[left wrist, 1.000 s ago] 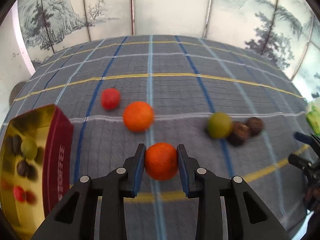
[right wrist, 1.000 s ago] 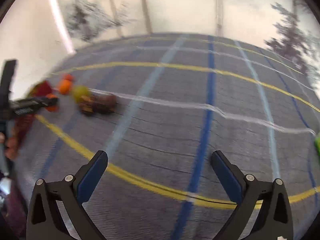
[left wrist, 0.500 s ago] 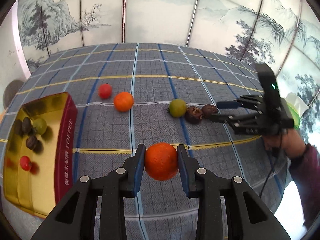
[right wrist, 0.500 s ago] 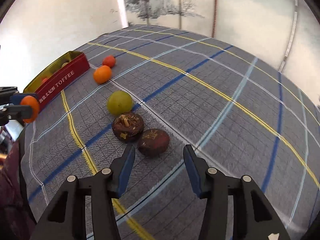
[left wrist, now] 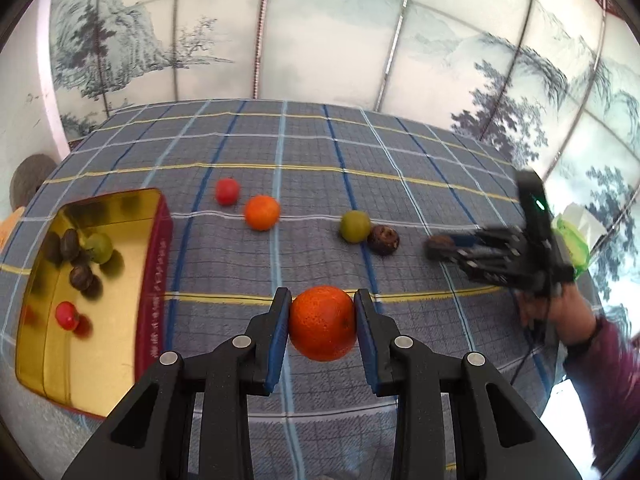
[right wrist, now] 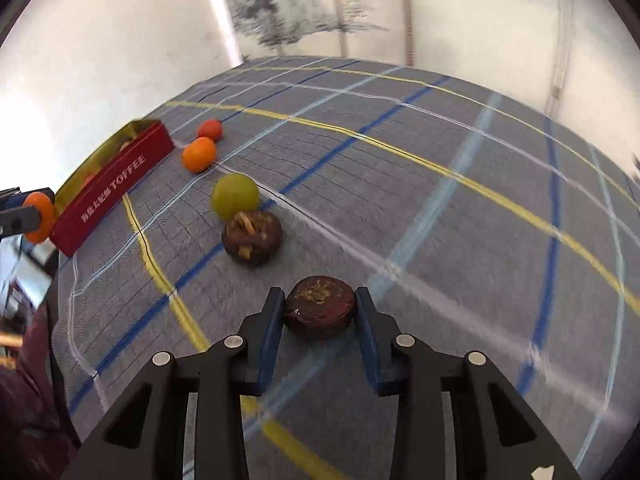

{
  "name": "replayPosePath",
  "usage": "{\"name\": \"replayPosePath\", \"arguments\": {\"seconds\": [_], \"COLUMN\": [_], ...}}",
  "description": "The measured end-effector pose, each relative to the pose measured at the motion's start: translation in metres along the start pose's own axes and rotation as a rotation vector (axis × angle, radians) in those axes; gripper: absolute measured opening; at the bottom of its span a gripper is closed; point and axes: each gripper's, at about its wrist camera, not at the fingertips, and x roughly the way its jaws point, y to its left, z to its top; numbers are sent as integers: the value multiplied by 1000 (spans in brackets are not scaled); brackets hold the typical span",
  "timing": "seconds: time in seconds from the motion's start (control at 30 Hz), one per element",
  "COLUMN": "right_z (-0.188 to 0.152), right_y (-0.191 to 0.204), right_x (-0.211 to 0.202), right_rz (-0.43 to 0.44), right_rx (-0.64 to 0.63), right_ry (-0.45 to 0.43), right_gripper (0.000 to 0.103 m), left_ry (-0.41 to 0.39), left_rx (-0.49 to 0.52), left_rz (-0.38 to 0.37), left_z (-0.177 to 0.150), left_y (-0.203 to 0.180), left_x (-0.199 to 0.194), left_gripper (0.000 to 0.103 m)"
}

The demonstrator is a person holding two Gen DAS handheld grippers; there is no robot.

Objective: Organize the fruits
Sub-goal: 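Place the orange in the tin with the left gripper while the right gripper grasps a brown fruit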

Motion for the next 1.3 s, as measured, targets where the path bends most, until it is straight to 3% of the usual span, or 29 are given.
{"name": "replayPosePath", "arguments": {"seconds": [0.27, 0.47, 0.6, 0.77, 1.0, 1.3], "right_z": [-38, -38, -38, -38, -38, -38], "right_y": [-9, -8, -8, -5, -6, -4], "right_x": [-28, -27, -27, -26, -26, -25], "right_rz": [-51, -71, -76, -88, -91, -97], "right_rx": [140, 145, 144, 138, 136, 130], "right_ry": [-53, -50, -49, -47, -46, -44], "right_gripper": [32, 32, 32, 32, 33, 33], "left_ry": [-46, -85, -68, -40, -28, -33], "left_rx": [-90, -118, -165, -220, -239, -191], "left_rz": [70, 209, 302, 358, 361, 328], "left_z": [-7, -25, -42, -54, -58, -33], "left_y": [44, 89, 131, 167, 180, 167], "left_x": [-25, -45, -46, -37, -25, 0], "left_gripper": [33, 33, 33, 33, 34, 34]}}
